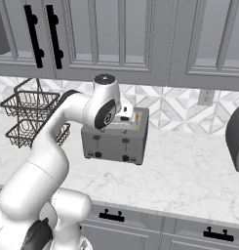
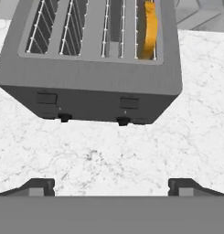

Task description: Start the toaster. Once the lever pops up, take the bread to the plate on the dining counter.

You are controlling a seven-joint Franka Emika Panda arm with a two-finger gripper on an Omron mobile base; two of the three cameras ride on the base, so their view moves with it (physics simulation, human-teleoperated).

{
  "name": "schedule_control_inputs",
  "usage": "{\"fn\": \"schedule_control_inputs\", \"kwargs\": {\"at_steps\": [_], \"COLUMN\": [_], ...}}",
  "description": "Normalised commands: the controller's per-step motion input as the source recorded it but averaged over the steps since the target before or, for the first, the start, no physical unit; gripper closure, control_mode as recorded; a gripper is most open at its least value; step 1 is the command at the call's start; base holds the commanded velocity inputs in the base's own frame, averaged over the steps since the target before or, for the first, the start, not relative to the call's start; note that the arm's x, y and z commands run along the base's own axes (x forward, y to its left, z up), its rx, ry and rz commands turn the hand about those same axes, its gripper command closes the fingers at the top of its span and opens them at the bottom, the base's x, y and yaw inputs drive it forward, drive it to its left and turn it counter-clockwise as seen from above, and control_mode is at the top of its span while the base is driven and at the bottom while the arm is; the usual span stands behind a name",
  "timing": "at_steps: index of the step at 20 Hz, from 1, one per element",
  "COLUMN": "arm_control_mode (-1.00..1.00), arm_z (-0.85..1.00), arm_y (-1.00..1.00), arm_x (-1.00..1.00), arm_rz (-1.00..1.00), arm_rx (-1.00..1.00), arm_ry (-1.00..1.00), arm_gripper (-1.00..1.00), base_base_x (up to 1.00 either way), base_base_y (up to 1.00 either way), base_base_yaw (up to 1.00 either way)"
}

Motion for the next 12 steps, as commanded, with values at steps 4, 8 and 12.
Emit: {"fn": "schedule_control_inputs", "kwargs": {"at_steps": [4, 8, 12], "arm_control_mode": [-1.00, -1.00, -1.00], "arm_z": [-0.21, -0.12, -0.12], "arm_y": [-0.44, -0.31, -0.08], "arm_x": [0.00, 0.03, 0.13], "arm_rz": [0.00, 0.00, 0.01], "arm_rx": [0.00, 0.01, 0.00], "arm_ry": [0.00, 0.00, -0.06], "arm_gripper": [1.00, 1.00, 1.00], "base_base_x": [0.00, 0.00, 0.00], "base_base_y": [0.00, 0.00, 0.00], "base_base_yaw": [0.00, 0.00, 0.00]}}
